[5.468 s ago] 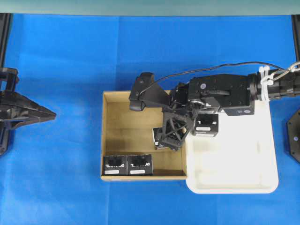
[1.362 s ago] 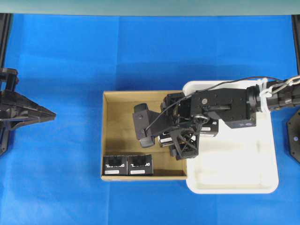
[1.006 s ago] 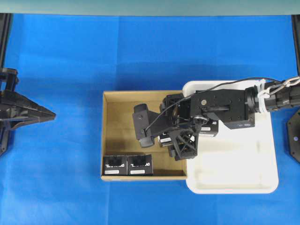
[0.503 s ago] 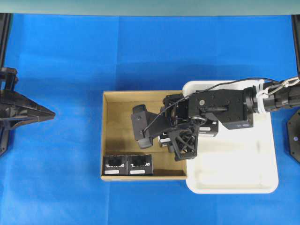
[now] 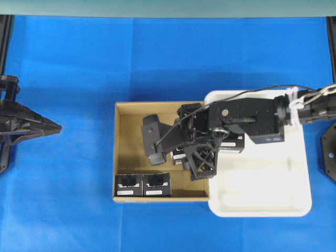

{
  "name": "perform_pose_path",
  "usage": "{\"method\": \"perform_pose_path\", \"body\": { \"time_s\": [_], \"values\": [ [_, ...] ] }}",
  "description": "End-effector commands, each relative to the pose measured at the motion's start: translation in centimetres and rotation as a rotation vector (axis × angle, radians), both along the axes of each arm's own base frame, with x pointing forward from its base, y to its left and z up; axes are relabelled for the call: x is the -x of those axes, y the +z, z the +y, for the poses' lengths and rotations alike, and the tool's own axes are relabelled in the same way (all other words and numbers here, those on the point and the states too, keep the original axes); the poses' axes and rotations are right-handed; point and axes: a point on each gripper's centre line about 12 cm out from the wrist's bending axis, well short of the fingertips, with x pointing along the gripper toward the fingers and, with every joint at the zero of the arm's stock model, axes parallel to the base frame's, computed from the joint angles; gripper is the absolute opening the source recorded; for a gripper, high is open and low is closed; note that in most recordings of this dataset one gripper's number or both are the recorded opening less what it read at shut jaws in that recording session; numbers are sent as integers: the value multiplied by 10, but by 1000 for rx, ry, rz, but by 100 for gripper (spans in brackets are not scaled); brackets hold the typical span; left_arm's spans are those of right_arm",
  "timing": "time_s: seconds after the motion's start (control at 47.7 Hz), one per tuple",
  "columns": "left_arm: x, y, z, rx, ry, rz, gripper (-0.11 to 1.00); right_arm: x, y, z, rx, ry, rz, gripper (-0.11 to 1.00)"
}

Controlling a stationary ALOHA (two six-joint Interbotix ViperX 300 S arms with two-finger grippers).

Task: Pick the box from inside the cardboard box.
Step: 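Adjust the grip and raise the servo box out of the cardboard box, then carry the held servo box right over the white tray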

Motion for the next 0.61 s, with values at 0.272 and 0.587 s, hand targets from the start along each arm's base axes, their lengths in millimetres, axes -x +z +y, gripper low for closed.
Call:
{"method": "perform_pose_path", "body": {
  "time_s": [0.272, 0.587],
  "values": [
    [-2, 10, 1, 0, 3, -26, -7, 5, 113, -16, -34, -82, -46, 64],
    [-1, 12, 1, 2, 3, -34, -7, 21, 179, -21, -49, -99, 22, 64]
  ]
}}
